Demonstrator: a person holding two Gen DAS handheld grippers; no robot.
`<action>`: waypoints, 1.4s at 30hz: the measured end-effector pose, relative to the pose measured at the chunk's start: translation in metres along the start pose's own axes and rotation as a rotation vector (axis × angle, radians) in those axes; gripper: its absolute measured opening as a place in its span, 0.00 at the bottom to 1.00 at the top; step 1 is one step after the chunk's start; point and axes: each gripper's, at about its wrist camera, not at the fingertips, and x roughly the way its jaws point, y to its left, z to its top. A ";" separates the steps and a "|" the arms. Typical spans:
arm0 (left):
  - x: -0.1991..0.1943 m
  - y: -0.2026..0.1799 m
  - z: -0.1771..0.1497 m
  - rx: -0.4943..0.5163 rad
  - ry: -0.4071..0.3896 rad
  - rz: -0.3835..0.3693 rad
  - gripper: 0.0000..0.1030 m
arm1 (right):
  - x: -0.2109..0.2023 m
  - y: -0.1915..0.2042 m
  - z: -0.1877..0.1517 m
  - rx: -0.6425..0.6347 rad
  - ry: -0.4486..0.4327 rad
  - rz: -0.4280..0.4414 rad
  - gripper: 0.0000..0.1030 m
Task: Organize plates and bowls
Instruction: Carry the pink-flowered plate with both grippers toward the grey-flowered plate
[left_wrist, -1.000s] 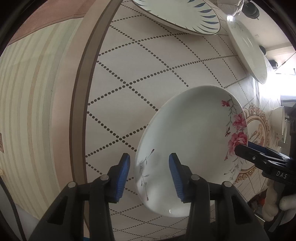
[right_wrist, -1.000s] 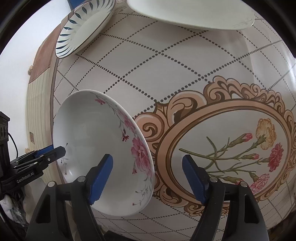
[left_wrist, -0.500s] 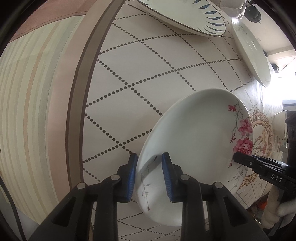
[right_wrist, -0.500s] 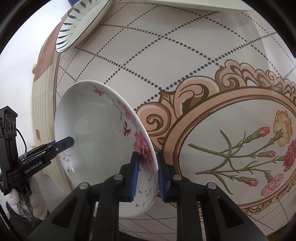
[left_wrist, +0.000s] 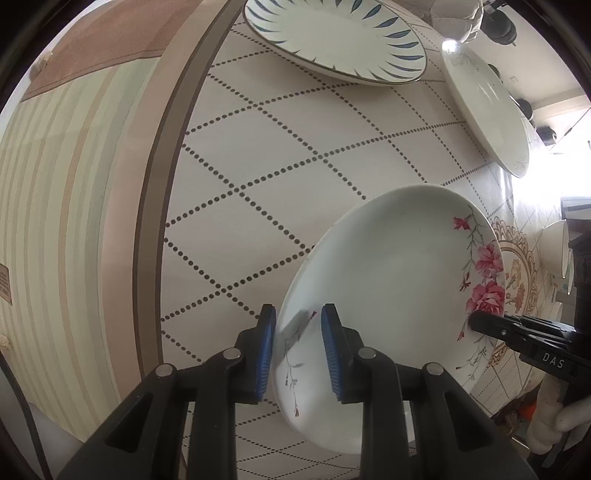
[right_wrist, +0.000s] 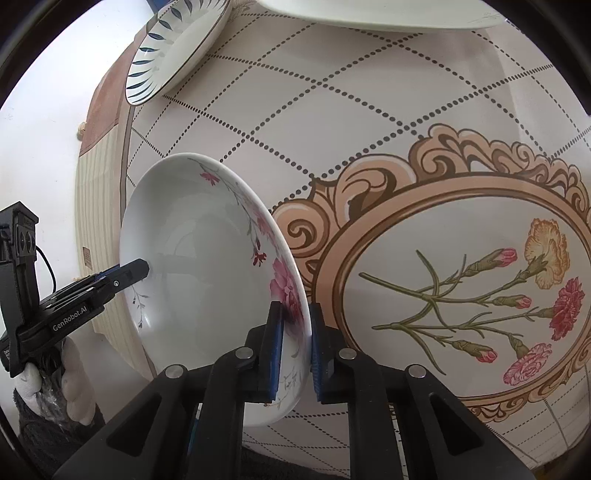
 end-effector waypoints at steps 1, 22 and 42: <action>-0.005 -0.004 0.001 0.009 -0.004 -0.001 0.22 | -0.004 -0.004 -0.001 0.007 -0.003 0.006 0.15; 0.008 -0.177 0.040 0.289 0.031 -0.033 0.22 | -0.104 -0.167 -0.010 0.262 -0.139 0.016 0.15; 0.041 -0.227 0.038 0.278 0.062 0.057 0.22 | -0.085 -0.223 0.008 0.271 -0.055 -0.024 0.17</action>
